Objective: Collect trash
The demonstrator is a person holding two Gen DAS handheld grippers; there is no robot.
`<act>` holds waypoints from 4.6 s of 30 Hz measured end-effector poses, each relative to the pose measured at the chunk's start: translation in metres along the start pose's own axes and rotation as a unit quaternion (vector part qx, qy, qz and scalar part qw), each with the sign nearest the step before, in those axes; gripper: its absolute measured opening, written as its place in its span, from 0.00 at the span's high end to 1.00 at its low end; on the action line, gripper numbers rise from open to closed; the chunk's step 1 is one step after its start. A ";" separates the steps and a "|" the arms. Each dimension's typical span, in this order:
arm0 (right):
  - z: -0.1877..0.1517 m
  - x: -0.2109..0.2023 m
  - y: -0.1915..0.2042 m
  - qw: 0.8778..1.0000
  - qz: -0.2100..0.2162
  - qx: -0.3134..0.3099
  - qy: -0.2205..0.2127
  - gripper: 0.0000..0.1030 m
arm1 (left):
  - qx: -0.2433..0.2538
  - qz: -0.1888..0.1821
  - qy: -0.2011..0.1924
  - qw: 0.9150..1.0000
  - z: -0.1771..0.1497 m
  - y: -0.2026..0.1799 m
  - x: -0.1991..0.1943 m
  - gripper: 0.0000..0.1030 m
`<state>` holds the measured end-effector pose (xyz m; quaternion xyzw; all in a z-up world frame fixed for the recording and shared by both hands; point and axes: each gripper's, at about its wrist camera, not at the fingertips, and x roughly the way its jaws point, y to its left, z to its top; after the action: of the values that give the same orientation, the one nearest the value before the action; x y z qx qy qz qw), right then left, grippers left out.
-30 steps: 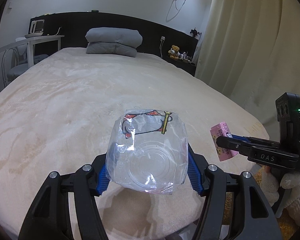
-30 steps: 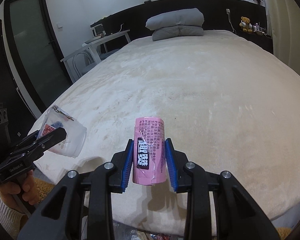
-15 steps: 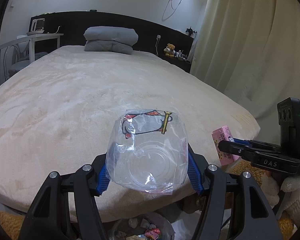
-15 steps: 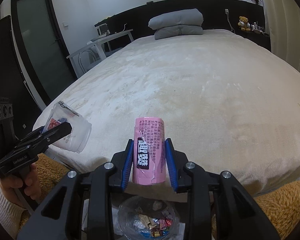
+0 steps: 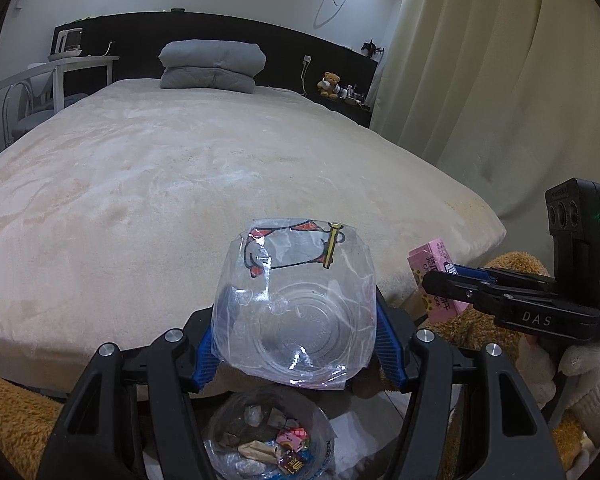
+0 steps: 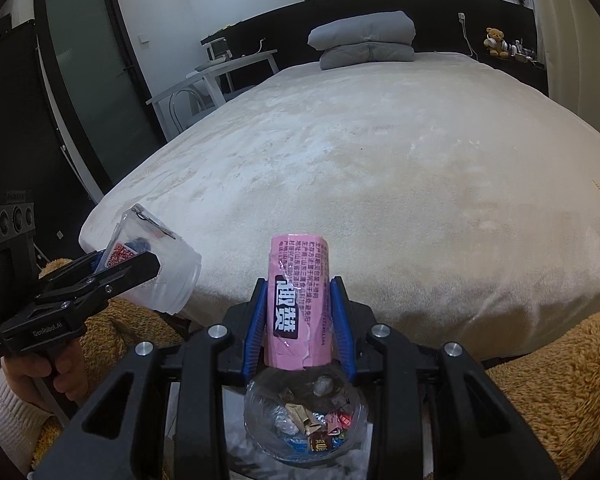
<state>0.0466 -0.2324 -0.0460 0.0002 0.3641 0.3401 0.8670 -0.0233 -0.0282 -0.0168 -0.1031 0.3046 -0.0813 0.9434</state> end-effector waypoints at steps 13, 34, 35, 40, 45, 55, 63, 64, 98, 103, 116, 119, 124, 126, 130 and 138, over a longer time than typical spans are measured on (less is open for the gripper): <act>-0.025 0.025 0.005 0.997 0.021 -0.007 0.071 0.68 | -0.021 -0.017 0.074 0.997 -0.027 0.002 0.016 0.40; -0.057 0.126 -0.008 0.959 0.040 0.040 0.277 0.68 | -0.086 0.001 0.292 0.953 -0.074 0.035 0.106 0.40; -0.059 0.130 -0.010 0.957 0.040 0.044 0.285 0.68 | -0.088 0.002 0.302 0.949 -0.077 0.037 0.110 0.40; -0.066 0.150 -0.018 0.943 0.041 0.067 0.322 0.68 | -0.102 0.004 0.344 0.933 -0.088 0.042 0.126 0.40; -0.072 0.161 -0.026 0.934 0.041 0.079 0.347 0.68 | -0.109 -0.003 0.369 0.923 -0.099 0.044 0.134 0.40; -0.076 0.166 -0.032 0.927 0.043 0.101 0.359 0.68 | -0.116 -0.004 0.407 0.906 -0.110 0.044 0.147 0.39; -0.074 0.162 -0.038 0.928 0.041 0.123 0.350 0.50 | -0.122 0.014 0.408 0.905 -0.108 0.047 0.146 0.17; -0.074 0.162 -0.038 0.928 0.041 0.123 0.350 0.50 | -0.124 0.015 0.405 0.906 -0.107 0.048 0.145 0.17; -0.018 0.017 -0.009 0.996 0.023 0.019 0.085 0.46 | -0.030 -0.019 0.082 0.996 -0.018 0.007 0.014 0.17; 0.001 -0.017 0.000 0.999 0.004 -0.018 0.028 0.46 | 0.005 -0.017 0.023 1.000 0.007 -0.008 -0.018 0.17; 0.058 -0.041 -0.027 0.996 -0.039 -0.040 -0.076 0.26 | 0.042 0.023 -0.056 0.997 0.064 0.015 -0.040 0.17; 0.070 -0.036 -0.041 0.994 -0.048 -0.040 -0.092 0.17 | 0.033 0.034 -0.064 0.997 0.071 0.032 -0.033 0.17; 0.089 -0.019 -0.056 0.992 -0.066 -0.046 -0.101 0.17 | 0.028 0.036 -0.066 0.997 0.081 0.053 -0.021 0.06; 0.095 -0.015 -0.057 0.990 -0.068 -0.058 -0.107 0.12 | 0.032 0.043 -0.064 0.997 0.084 0.057 -0.014 0.06; 0.104 -0.008 -0.054 0.987 -0.067 -0.082 -0.118 0.05 | 0.041 0.041 -0.061 0.996 0.091 0.061 -0.005 0.06; 0.101 0.011 -0.052 0.990 -0.046 -0.091 -0.099 0.05 | 0.041 0.020 -0.054 0.997 0.089 0.064 0.007 0.06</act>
<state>0.1469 -0.2405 0.0085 -0.0621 0.2433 0.3302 0.9099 0.0408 0.0451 0.0343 -0.0624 0.2514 -0.0694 0.9634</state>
